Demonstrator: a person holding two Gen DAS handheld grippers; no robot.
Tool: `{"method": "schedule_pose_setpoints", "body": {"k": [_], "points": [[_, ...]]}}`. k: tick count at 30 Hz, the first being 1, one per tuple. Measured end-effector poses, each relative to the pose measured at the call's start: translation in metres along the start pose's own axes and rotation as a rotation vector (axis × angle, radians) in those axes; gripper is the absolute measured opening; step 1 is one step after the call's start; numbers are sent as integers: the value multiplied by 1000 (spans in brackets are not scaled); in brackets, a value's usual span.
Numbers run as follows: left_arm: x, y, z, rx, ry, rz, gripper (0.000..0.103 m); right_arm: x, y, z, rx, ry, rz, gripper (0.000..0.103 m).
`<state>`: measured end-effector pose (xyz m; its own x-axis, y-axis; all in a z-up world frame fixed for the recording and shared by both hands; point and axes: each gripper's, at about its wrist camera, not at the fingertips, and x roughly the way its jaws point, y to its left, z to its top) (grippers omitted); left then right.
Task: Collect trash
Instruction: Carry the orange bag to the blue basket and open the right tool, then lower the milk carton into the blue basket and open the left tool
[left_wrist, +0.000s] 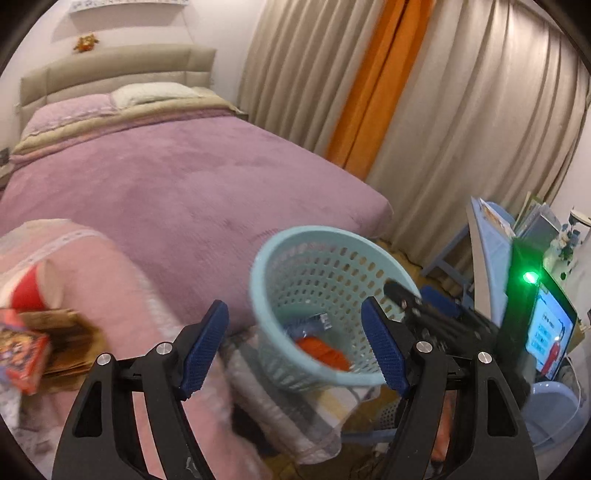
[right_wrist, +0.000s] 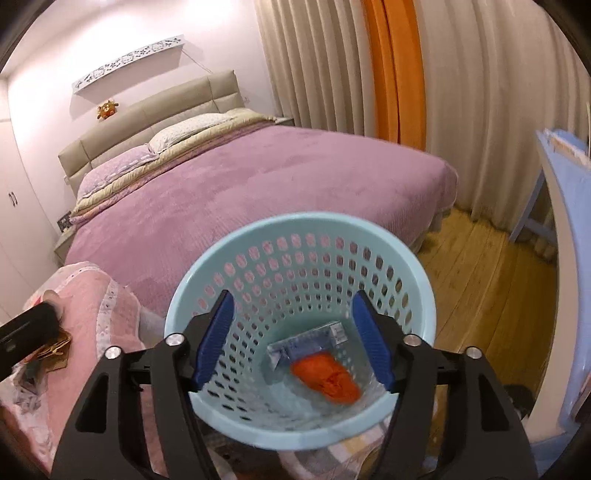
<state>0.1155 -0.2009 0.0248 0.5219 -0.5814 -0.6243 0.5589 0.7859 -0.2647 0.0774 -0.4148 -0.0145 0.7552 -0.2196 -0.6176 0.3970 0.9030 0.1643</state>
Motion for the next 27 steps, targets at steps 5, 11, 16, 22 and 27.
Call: {"method": "schedule_pose_setpoints", "body": {"k": [5, 11, 16, 22, 27], "points": [[-47, 14, -18, 21, -54, 58, 73, 20, 26, 5, -107, -55, -125, 69], [-93, 40, -43, -15, -82, 100, 73, 60, 48, 0, -222, -53, -275, 69], [-120, 66, -62, -49, -98, 158, 73, 89, 46, -2, -237, 12, -324, 69], [-138, 95, -77, -129, -105, 190, 73, 88, 49, -4, -230, 30, -333, 69], [-148, 106, -84, -147, -119, 199, 73, 70, 49, -16, -171, 83, -275, 69]]}}
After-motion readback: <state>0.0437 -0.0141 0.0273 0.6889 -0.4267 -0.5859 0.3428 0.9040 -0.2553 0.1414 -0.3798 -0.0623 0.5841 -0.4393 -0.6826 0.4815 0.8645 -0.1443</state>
